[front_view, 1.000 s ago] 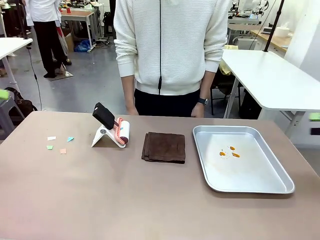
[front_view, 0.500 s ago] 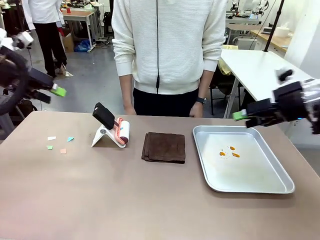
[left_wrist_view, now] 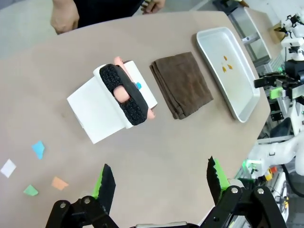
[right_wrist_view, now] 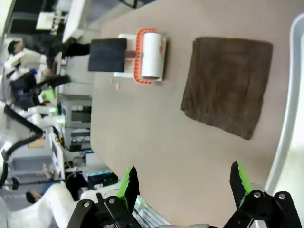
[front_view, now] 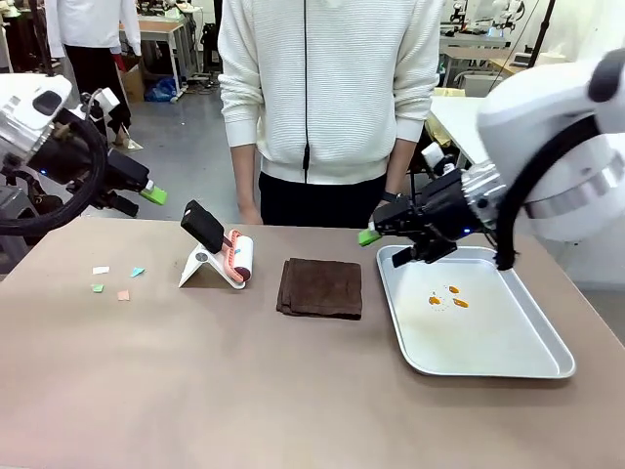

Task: Clean the surface of the table.
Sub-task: Hold the Lint Roller with your left hand and the towel with your right hand.

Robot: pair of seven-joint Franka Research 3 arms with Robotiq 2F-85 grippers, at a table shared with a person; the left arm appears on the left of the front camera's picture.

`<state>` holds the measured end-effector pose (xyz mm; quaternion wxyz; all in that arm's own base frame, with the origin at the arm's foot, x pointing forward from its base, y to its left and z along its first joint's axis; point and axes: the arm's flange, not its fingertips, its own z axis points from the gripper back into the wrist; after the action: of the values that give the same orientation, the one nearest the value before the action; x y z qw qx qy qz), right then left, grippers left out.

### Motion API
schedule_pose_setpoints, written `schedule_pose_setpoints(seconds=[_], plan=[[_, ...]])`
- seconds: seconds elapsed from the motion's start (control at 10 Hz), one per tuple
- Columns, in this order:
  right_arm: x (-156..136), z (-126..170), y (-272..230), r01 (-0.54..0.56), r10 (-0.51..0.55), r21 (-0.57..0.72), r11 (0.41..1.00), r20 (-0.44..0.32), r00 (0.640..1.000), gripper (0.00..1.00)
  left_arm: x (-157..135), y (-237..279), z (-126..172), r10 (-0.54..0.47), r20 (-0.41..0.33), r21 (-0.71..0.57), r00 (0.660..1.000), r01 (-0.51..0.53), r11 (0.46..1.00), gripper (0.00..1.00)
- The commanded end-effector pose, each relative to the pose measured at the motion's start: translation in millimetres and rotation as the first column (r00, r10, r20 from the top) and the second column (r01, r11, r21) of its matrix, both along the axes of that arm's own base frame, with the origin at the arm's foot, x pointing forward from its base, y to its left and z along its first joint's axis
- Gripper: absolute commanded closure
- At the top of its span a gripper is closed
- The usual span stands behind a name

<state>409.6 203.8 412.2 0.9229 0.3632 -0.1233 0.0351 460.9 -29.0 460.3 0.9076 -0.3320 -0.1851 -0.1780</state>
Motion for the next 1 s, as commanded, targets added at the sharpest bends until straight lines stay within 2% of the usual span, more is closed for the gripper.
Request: schedule_pose_setpoints(seconds=[0.0, 0.2, 0.3, 0.4, 0.7, 0.8, 0.9], plan=[[13.3, -5.3, 15.3, 0.084, -0.087, -0.04, 0.996, -0.063, 0.994, 0.0, 7.2, -1.5, 0.9, 0.018, -0.023, -0.019, 1.0, -0.019, 1.0, 0.0], [17.2, -11.5, 15.5, 0.128, -0.132, -0.069, 0.989, -0.055, 0.99, 0.0, 7.1, -6.1, -0.1, 0.032, -0.045, -0.015, 0.998, -0.033, 0.999, 0.0], [11.0, -17.5, 9.4, 0.068, -0.069, -0.027, 0.997, -0.058, 0.996, 0.0, 3.0, -10.7, 2.1, 0.013, -0.054, 0.024, 0.998, -0.012, 1.0, 0.0], [11.0, -17.5, 9.4, 0.068, -0.069, -0.027, 0.997, -0.058, 0.996, 0.0, 5.6, -0.6, -7.7, 0.01, -0.028, -0.001, 1.0, -0.01, 1.0, 0.0], [13.8, -19.9, 9.9, 0.085, -0.088, -0.041, 0.996, -0.064, 0.994, 0.0, 5.5, -3.6, -8.0, 0.011, -0.036, 0.003, 0.999, -0.011, 1.0, 0.0], [36.6, -20.9, 12.2, 0.133, -0.137, -0.06, 0.989, -0.063, 0.989, 0.0, 24.2, -7.2, -5.9, 0.088, -0.127, -0.02, 0.988, -0.091, 0.996, 0.0], [60.3, -23.4, 18.2, 0.108, -0.113, -0.071, 0.992, -0.072, 0.991, 0.0, 43.4, -8.7, -9.0, 0.108, -0.187, -0.057, 0.976, -0.12, 0.991, 0.0]])
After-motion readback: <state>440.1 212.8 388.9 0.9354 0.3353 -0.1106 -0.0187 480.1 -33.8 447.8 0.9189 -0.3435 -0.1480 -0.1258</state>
